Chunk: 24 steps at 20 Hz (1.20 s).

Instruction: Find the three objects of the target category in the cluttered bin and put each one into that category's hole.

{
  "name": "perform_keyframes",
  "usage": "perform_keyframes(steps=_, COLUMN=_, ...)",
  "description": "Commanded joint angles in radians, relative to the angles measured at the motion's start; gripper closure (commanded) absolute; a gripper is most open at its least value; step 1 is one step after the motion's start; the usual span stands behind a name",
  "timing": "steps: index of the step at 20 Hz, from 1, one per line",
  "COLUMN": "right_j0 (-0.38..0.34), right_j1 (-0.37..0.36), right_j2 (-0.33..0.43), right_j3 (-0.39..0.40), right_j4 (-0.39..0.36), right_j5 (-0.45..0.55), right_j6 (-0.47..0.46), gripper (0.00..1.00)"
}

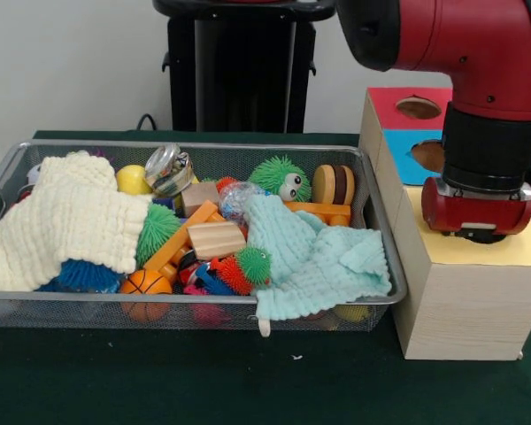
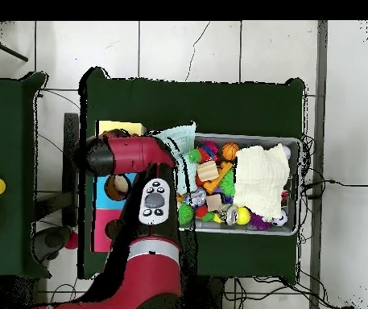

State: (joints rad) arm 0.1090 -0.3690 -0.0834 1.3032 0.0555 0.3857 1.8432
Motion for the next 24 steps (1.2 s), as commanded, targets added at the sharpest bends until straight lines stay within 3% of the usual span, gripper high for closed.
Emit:
perform_keyframes(steps=1, right_j0=-0.114, right_j1=-0.028, right_j2=0.187, right_j3=0.158, right_j4=-0.064, right_j5=0.104, right_j6=-0.099, gripper=1.00)
perform_keyframes(steps=12, right_j0=-0.101, right_j1=-0.149, right_j2=0.204, right_j3=0.229, right_j4=-0.051, right_j5=0.151, right_j6=-0.027, gripper=1.00)
perform_keyframes(steps=24, right_j0=-0.141, right_j1=-0.256, right_j2=0.232, right_j3=0.283, right_j4=-0.062, right_j5=0.221, right_j6=-0.058, gripper=1.00)
